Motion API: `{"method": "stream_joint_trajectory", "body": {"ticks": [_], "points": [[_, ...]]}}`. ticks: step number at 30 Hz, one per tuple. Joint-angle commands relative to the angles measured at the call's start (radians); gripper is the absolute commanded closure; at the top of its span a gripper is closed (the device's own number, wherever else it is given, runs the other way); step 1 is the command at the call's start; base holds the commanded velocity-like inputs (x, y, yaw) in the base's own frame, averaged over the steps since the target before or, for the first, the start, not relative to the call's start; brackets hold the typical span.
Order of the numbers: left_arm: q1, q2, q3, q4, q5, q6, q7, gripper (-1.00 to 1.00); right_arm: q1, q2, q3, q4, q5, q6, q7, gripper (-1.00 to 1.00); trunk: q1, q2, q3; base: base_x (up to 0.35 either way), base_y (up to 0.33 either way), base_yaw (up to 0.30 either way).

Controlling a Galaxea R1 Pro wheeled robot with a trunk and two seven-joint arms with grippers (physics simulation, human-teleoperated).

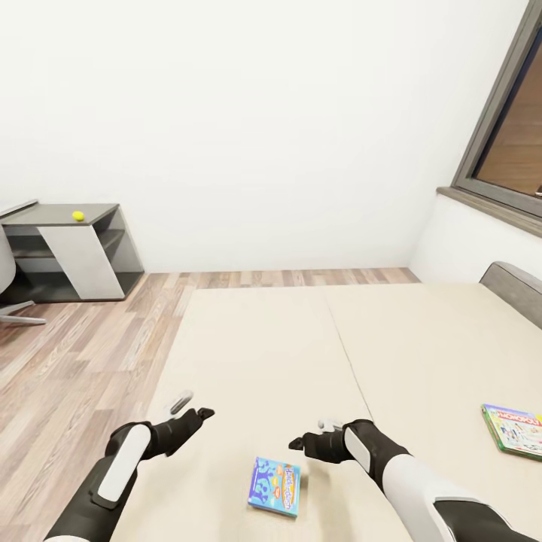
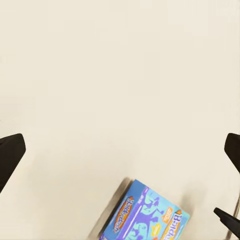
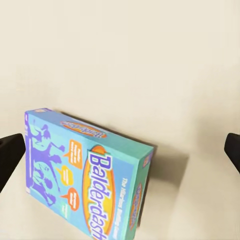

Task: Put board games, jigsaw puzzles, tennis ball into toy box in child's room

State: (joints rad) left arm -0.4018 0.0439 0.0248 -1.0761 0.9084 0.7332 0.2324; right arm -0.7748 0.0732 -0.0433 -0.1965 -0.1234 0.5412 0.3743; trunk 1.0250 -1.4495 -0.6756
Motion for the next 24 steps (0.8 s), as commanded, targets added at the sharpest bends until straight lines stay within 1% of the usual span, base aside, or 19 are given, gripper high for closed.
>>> {"method": "stream_joint_trajectory", "body": {"ticks": [1,2,4,5,7,8,10,12,17,24], "points": [[-0.001,-0.001,-0.001,0.000,0.004,0.002,0.007,-1.00,0.000,0.000,-0.004,-0.001,-0.007,0.008,-0.002,-1.00,0.000,0.000,-0.001,0.000,0.000,0.000],[-0.001,-0.001,-0.001,0.000,0.004,0.002,0.007,-1.00,0.000,0.000,-0.004,-0.001,-0.007,0.008,-0.002,-1.00,0.000,0.000,-0.001,0.000,0.000,0.000],[-0.001,-0.004,-0.002,0.003,-0.015,0.000,0.005,-1.00,0.000,-0.001,-0.005,-0.001,-0.007,0.008,-0.002,-1.00,0.000,0.000,-0.001,0.000,0.000,0.000],[-0.001,-0.004,-0.002,0.003,-0.015,0.000,0.005,-1.00,0.000,-0.001,-0.005,-0.001,-0.007,0.008,-0.002,-1.00,0.000,0.000,-0.001,0.000,0.000,0.000],[-0.001,-0.007,-0.003,0.004,-0.038,-0.001,0.004,-1.00,0.000,0.000,-0.005,-0.001,-0.008,0.008,-0.003,-1.00,0.000,0.000,-0.001,0.000,0.000,0.000],[-0.001,-0.007,-0.003,0.004,-0.038,-0.001,0.004,-1.00,0.000,0.000,-0.005,-0.001,-0.008,0.008,-0.003,-1.00,0.000,0.000,-0.001,0.000,0.000,0.000],[-0.001,-0.009,-0.003,0.005,-0.059,-0.002,0.002,-1.00,0.000,0.002,-0.005,-0.001,-0.009,0.010,-0.005,-1.00,0.000,0.000,-0.001,0.000,0.000,0.000],[-0.001,-0.011,-0.003,0.006,-0.072,-0.002,0.000,-1.00,0.000,0.004,-0.005,-0.001,-0.010,0.011,-0.007,-1.00,0.000,0.000,-0.001,0.000,0.000,0.000],[0.000,-0.014,-0.003,0.006,-0.086,-0.003,-0.003,-1.00,0.000,0.005,-0.006,-0.001,-0.011,0.014,-0.010,-1.00,0.000,0.000,-0.001,0.000,0.000,0.000],[0.001,-0.015,-0.002,0.007,-0.092,-0.003,-0.005,-1.00,0.000,0.004,-0.006,-0.001,-0.014,0.017,-0.010,-1.00,0.000,0.000,-0.007,0.000,0.000,0.000]]}}
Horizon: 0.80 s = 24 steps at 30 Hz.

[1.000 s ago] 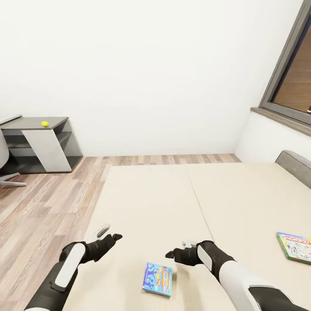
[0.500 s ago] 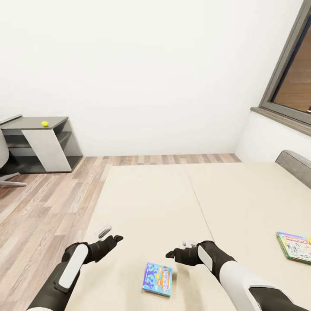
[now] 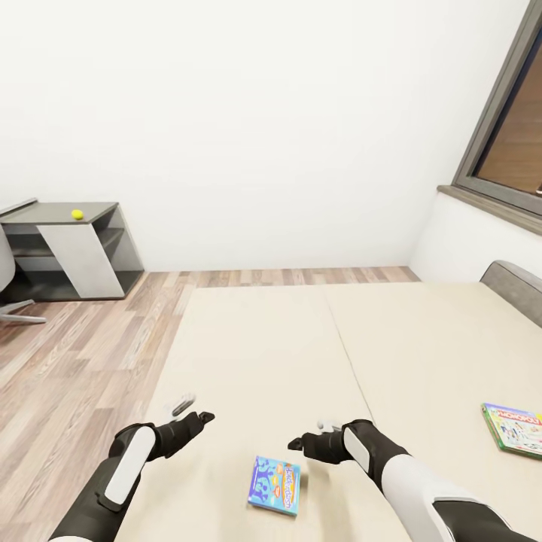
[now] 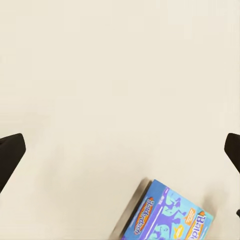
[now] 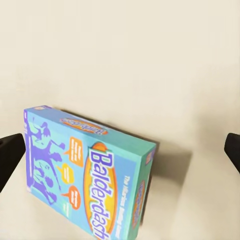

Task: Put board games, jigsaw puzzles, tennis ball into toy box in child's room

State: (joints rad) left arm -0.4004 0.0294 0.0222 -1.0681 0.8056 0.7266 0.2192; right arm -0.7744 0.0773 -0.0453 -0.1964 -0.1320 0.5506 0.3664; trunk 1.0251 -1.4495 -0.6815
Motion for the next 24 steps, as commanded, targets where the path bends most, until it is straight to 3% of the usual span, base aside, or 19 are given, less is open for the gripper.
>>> {"method": "stream_joint_trajectory", "body": {"ticks": [1,24], "points": [[0.000,0.000,0.001,-0.001,0.010,0.004,0.008,-1.00,-0.001,0.000,-0.004,-0.001,-0.006,0.008,-0.002,-1.00,0.000,0.000,-0.002,0.000,0.000,0.000],[0.000,0.000,0.002,0.006,0.006,-0.001,0.008,-1.00,-0.002,0.000,-0.004,-0.001,-0.008,0.070,0.002,-1.00,0.000,0.000,-0.037,0.000,0.000,0.000]]}}
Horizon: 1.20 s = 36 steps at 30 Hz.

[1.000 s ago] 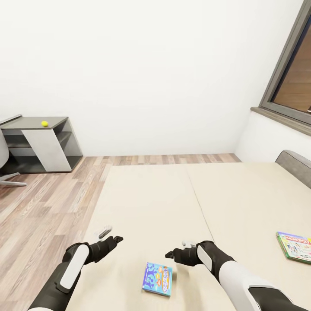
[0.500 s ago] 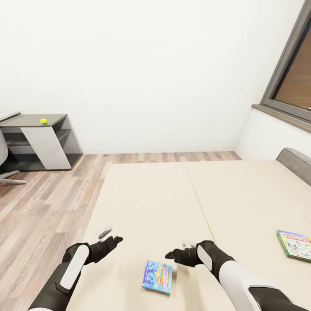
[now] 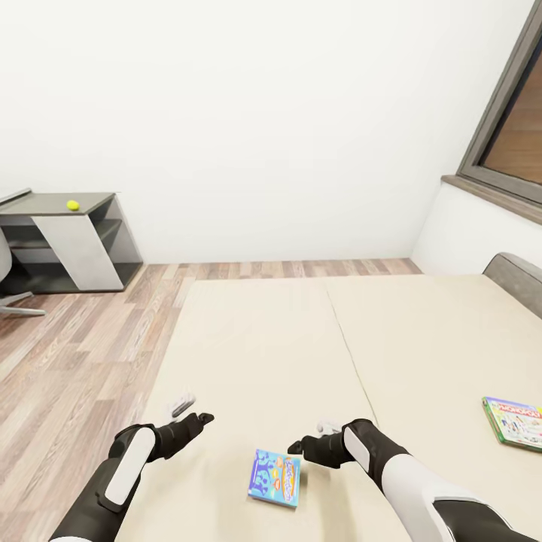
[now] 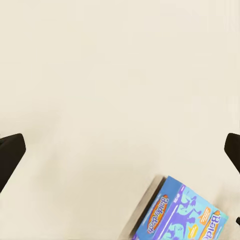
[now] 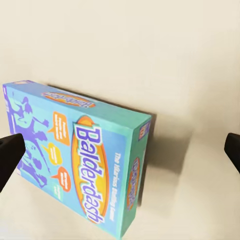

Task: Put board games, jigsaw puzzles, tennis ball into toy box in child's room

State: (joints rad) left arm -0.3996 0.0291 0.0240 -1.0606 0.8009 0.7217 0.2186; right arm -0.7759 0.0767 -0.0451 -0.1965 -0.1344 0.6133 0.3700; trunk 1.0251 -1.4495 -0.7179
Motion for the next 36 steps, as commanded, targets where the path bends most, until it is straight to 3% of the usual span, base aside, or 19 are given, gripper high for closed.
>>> {"method": "stream_joint_trajectory", "body": {"ticks": [1,36], "points": [[0.000,0.000,0.000,0.001,0.011,0.003,0.008,-1.00,0.000,0.001,-0.005,-0.001,-0.005,0.009,-0.002,-1.00,0.000,0.000,-0.002,0.000,0.000,0.000],[-0.001,0.002,0.000,0.014,0.008,0.002,0.009,-1.00,0.000,0.000,-0.004,-0.003,-0.005,0.071,0.001,-1.00,0.000,0.000,-0.022,0.000,0.000,0.000]]}}
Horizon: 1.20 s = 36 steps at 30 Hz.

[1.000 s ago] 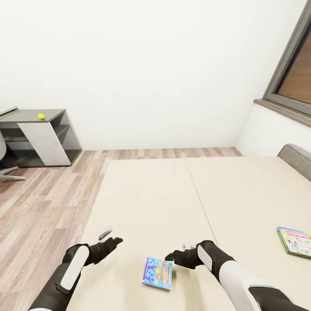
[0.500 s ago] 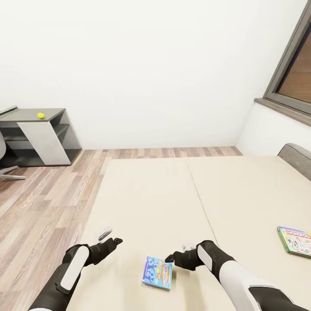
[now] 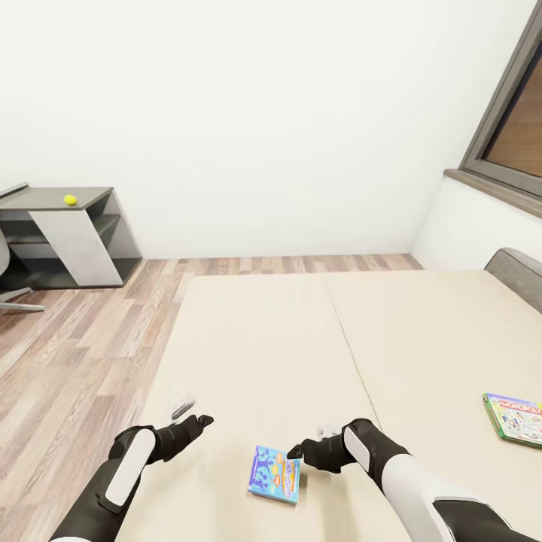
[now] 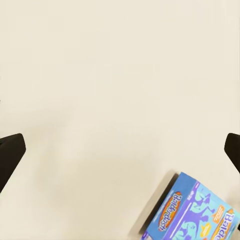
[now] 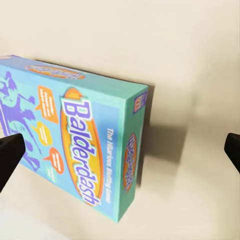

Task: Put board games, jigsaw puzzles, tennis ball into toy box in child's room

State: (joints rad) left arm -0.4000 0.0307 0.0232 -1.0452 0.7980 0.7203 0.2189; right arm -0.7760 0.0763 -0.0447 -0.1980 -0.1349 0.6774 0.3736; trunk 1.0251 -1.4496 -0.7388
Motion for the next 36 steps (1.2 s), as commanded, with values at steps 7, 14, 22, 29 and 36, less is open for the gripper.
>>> {"method": "stream_joint_trajectory", "body": {"ticks": [7,14,22,29,36], "points": [[0.000,0.000,0.001,-0.001,0.010,0.004,0.008,-1.00,0.000,0.000,-0.004,-0.001,-0.005,0.009,-0.002,-1.00,0.000,0.000,-0.010,0.000,0.000,0.000],[0.000,0.000,0.001,-0.001,0.009,0.003,0.008,-1.00,0.000,0.001,-0.004,-0.001,-0.005,0.009,-0.002,-1.00,0.000,0.000,-0.021,0.000,0.000,0.000],[0.000,0.000,0.001,-0.001,0.008,0.002,0.008,-1.00,0.000,0.002,-0.003,-0.001,-0.005,0.010,-0.002,-1.00,0.000,0.000,-0.028,0.000,0.000,0.000],[0.001,0.000,0.001,-0.001,0.008,0.002,0.008,-1.00,0.000,0.001,-0.003,-0.001,-0.005,0.010,-0.002,-1.00,0.000,0.000,-0.030,0.000,0.000,0.000],[0.003,0.000,0.001,-0.001,0.008,-0.013,0.008,-1.00,0.000,0.001,-0.003,-0.001,-0.005,0.010,-0.002,-1.00,0.000,0.000,-0.030,0.000,0.000,0.000]]}}
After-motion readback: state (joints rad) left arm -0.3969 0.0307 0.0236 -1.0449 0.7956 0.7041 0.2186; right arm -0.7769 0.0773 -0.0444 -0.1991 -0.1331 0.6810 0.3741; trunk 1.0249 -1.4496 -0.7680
